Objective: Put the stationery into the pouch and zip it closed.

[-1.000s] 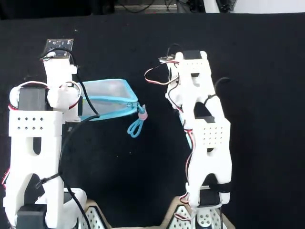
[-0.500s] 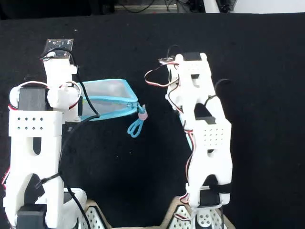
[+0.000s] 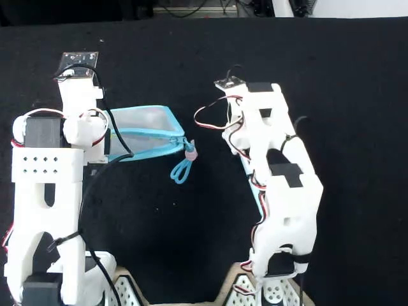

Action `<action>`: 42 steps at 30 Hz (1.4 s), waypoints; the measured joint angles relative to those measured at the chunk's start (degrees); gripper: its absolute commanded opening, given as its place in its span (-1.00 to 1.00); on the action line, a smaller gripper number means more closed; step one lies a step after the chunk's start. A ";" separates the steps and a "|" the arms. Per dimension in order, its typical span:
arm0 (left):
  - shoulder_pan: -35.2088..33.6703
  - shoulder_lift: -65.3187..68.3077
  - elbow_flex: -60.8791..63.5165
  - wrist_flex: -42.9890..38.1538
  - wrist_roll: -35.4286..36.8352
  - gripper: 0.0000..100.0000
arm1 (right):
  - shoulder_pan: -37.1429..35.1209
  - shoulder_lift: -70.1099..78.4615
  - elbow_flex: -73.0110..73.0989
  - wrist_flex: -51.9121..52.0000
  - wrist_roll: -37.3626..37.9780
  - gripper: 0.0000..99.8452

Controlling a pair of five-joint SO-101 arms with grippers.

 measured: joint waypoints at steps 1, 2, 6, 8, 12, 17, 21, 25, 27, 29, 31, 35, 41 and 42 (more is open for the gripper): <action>0.00 0.00 0.00 0.00 0.00 -0.94 | 0.00 0.00 0.09 -0.26 0.00 -0.74; 0.00 0.00 0.00 0.00 0.00 -0.94 | 0.00 0.00 0.09 -0.62 0.00 -0.75; 0.00 0.00 0.00 0.00 0.00 -0.94 | 0.00 0.00 0.18 -2.73 0.00 -0.81; 0.00 0.00 0.00 0.00 0.00 -0.94 | 0.35 0.00 0.35 -3.96 0.00 -0.96; 0.00 0.00 0.00 0.00 0.00 -0.94 | 2.20 0.00 0.35 -5.27 -1.49 -0.98; 0.00 0.00 0.00 0.00 0.00 -0.94 | 2.73 -1.41 0.44 -5.63 -4.75 -0.98; 0.00 0.00 0.00 0.00 0.00 -0.94 | 2.55 -4.22 0.44 -3.87 -5.10 -0.98; 0.00 0.00 0.00 0.00 0.00 -0.94 | 2.64 -8.53 0.44 -0.18 -7.03 -0.98; 0.00 0.00 0.00 0.00 0.00 -0.94 | 2.64 -11.34 0.44 0.70 -9.32 -0.98; 0.00 0.00 0.00 0.00 0.00 -0.94 | 2.64 -14.68 0.79 1.49 -10.99 -0.98; 0.00 0.00 0.00 0.00 0.00 -0.94 | 2.64 -18.55 2.29 1.49 -12.31 -0.98; 0.00 0.00 0.00 0.00 0.00 -0.94 | 0.88 -26.64 6.24 1.58 -15.56 -0.98; 0.00 0.00 0.00 0.00 0.00 -0.94 | -4.04 -40.18 9.05 1.93 -19.52 -0.98; 0.00 0.00 0.00 0.00 0.00 -0.94 | -4.92 -42.46 9.05 1.93 -19.78 -0.98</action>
